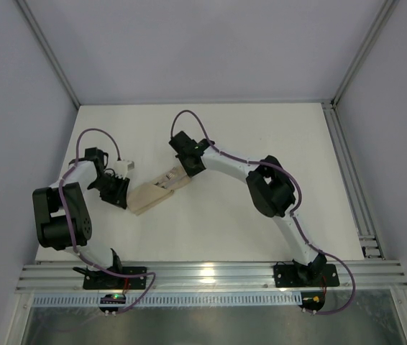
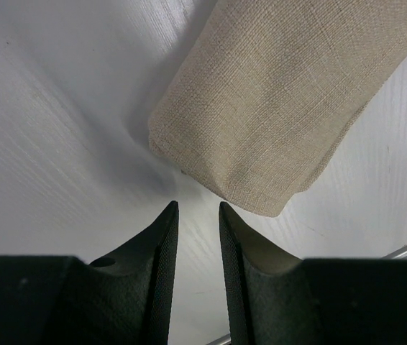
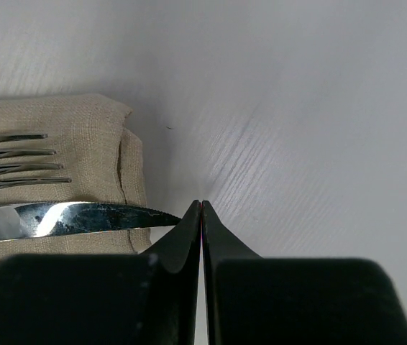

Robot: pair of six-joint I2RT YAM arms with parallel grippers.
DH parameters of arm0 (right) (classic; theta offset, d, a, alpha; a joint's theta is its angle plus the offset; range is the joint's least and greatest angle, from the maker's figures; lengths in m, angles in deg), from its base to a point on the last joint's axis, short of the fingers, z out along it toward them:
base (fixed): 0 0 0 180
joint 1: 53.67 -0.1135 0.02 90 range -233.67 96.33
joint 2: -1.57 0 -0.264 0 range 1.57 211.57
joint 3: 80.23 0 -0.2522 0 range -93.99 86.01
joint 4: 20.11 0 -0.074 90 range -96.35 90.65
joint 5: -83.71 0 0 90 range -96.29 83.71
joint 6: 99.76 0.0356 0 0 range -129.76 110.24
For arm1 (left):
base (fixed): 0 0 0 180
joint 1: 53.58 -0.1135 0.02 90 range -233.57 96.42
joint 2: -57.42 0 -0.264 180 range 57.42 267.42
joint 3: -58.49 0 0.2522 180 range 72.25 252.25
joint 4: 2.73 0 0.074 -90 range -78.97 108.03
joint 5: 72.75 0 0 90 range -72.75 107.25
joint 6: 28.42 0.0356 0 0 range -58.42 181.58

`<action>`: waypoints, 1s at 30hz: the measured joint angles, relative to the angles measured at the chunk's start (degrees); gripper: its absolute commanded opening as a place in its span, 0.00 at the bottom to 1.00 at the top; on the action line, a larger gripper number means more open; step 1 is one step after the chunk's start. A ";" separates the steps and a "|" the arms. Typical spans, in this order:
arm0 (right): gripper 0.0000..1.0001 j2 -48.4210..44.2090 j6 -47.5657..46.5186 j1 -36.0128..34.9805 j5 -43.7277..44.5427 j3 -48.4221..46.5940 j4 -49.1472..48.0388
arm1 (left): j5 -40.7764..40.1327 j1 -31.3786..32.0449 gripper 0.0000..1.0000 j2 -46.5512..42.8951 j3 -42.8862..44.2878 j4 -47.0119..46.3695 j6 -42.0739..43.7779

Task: Fold the napkin into a case and place the utensils inside
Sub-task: Reset both arms

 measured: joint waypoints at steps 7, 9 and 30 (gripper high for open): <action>0.04 0.00 -0.96 -1.36 0.02 -0.20 0.26 | 0.00 0.00 0.30 0.00 -0.31 -0.02 0.24; 0.04 0.00 -1.75 -2.10 0.11 -0.28 0.20 | 0.00 0.00 0.30 0.00 -0.31 -0.02 0.35; 0.27 -0.24 -6.97 -4.72 7.21 0.20 -1.42 | -0.81 -0.13 0.34 -0.33 -0.33 0.09 1.46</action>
